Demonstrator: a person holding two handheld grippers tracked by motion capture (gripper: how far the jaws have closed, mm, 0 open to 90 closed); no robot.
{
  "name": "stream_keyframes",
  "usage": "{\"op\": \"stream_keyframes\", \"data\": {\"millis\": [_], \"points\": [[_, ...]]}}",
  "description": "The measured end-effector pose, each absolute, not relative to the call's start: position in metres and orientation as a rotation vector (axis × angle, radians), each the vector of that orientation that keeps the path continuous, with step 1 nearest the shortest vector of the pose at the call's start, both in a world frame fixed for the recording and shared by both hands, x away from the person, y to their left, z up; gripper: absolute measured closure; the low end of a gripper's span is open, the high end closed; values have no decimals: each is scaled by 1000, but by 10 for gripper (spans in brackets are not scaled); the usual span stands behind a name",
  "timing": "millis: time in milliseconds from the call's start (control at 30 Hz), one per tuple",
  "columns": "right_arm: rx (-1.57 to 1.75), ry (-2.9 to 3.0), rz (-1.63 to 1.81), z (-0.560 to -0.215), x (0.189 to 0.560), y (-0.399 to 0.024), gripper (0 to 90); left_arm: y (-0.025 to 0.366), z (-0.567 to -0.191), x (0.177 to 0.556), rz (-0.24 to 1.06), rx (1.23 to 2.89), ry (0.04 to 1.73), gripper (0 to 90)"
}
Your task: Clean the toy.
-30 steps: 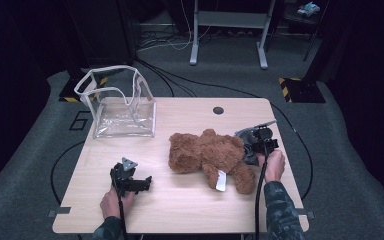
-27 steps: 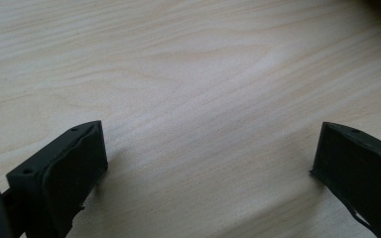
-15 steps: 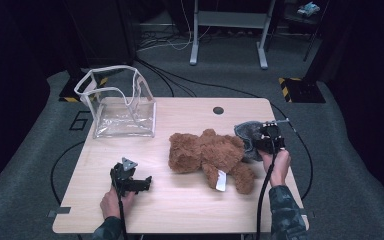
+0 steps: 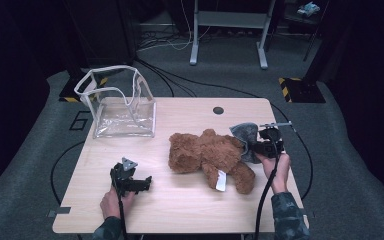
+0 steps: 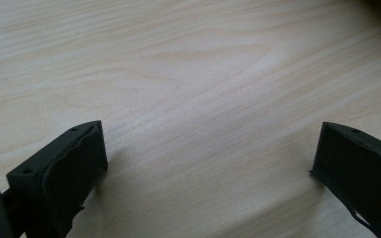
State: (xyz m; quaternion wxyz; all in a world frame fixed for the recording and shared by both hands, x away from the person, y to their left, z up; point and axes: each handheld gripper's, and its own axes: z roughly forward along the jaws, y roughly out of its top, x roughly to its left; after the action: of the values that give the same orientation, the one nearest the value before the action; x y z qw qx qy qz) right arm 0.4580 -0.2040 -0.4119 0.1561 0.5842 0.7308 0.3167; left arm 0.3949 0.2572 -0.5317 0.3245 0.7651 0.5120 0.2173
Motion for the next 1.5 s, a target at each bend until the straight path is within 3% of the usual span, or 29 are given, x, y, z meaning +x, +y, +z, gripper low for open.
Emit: {"op": "stream_keyframes", "data": {"millis": [200, 500, 633, 833, 1067, 1200, 1500], "points": [[1674, 2168, 785, -441, 469, -187, 739, 257, -532, 395, 570, 2007, 1343, 1], [1738, 2199, 626, -472, 483, -198, 735, 257, -532, 395, 570, 2006, 1343, 0], [1765, 2172, 587, -469, 480, -212, 733, 257, -532, 395, 570, 2006, 1343, 1], [1756, 2110, 734, -436, 464, -225, 732, 257, -532, 395, 570, 2006, 1343, 1], [1679, 2103, 866, -403, 454, -214, 730, 257, -532, 395, 570, 2005, 1343, 1], [1678, 2138, 861, -409, 458, -202, 725, 257, -532, 395, 570, 2006, 1343, 0], [1719, 2182, 695, -458, 476, -187, 731, 257, -532, 395, 570, 2006, 1343, 0]]}}
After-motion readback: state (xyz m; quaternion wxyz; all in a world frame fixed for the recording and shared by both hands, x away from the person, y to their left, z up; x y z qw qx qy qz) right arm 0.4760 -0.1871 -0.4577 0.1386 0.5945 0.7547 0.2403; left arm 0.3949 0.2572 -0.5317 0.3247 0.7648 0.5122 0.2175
